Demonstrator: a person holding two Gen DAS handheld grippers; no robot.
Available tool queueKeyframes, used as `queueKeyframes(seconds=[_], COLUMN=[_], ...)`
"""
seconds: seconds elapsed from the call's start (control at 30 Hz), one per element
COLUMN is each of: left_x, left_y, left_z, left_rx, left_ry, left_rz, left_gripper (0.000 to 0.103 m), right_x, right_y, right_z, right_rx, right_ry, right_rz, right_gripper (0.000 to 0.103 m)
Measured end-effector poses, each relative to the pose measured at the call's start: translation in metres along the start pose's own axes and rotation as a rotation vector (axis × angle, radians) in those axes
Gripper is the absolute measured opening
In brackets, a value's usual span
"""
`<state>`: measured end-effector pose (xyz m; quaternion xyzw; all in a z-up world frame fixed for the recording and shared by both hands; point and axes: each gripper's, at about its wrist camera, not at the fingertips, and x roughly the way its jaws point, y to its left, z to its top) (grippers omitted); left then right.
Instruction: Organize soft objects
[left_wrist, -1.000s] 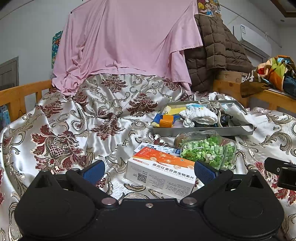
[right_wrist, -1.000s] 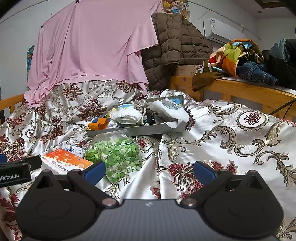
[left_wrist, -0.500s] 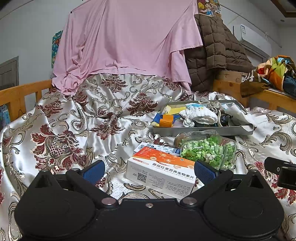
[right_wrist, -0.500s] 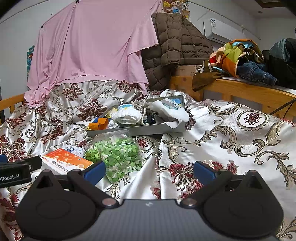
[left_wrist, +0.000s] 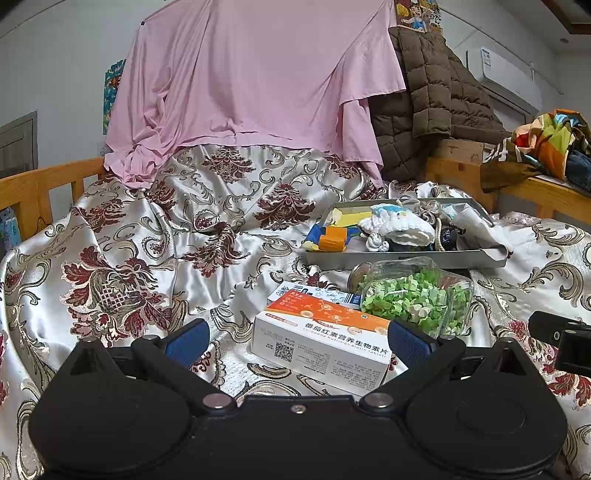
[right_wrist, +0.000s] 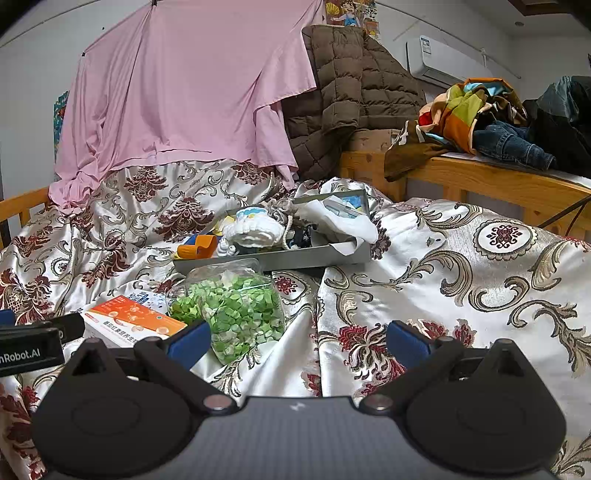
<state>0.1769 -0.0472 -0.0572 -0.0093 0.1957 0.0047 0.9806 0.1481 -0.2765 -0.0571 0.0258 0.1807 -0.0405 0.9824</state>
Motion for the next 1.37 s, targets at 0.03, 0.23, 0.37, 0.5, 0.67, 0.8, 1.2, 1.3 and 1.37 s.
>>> queueKeyframes(seconds=[0.03, 0.23, 0.37, 0.5, 0.67, 0.8, 1.2, 1.3, 1.37], left_x=[0.0, -0.0002, -0.0003, -0.0005, 0.0008, 0.002, 0.0031, 0.003, 0.0033], left_y=[0.0, -0.0002, -0.0004, -0.0005, 0.0007, 0.0021, 0.0028, 0.0034, 0.0036], left_z=[0.0, -0.0001, -0.0003, -0.0022, -0.0031, -0.0026, -0.0019, -0.0021, -0.0022], left_rx=[0.0, -0.001, 0.004, 0.006, -0.001, -0.01, 0.002, 0.001, 0.0], left_ry=[0.0, 0.0, -0.003, 0.001, 0.015, 0.029, 0.032, 0.035, 0.037], left_rz=[0.0, 0.0, -0.001, -0.012, -0.027, -0.019, -0.015, -0.013, -0.01], left_gripper=[0.102, 0.102, 0.102, 0.102, 0.102, 0.102, 0.102, 0.102, 0.102], right_x=[0.0, -0.0001, -0.0001, 0.0, 0.0001, 0.0002, -0.0001, -0.0001, -0.0003], right_y=[0.0002, 0.0002, 0.0, -0.0001, 0.0, 0.0003, 0.0026, 0.0027, 0.0038], right_z=[-0.0003, -0.0002, 0.0002, 0.0001, 0.0, -0.0004, -0.0011, -0.0011, -0.0018], right_rx=[0.0, 0.0, 0.001, 0.001, 0.001, 0.0, 0.0, 0.0, 0.0], right_ry=[0.0, 0.0, 0.0, 0.001, 0.001, 0.002, 0.003, 0.004, 0.005], right_rz=[0.0, 0.0, 0.0, 0.0, 0.0, 0.0, 0.002, 0.002, 0.002], right_gripper=[0.103, 0.103, 0.103, 0.103, 0.103, 0.103, 0.103, 0.103, 0.103])
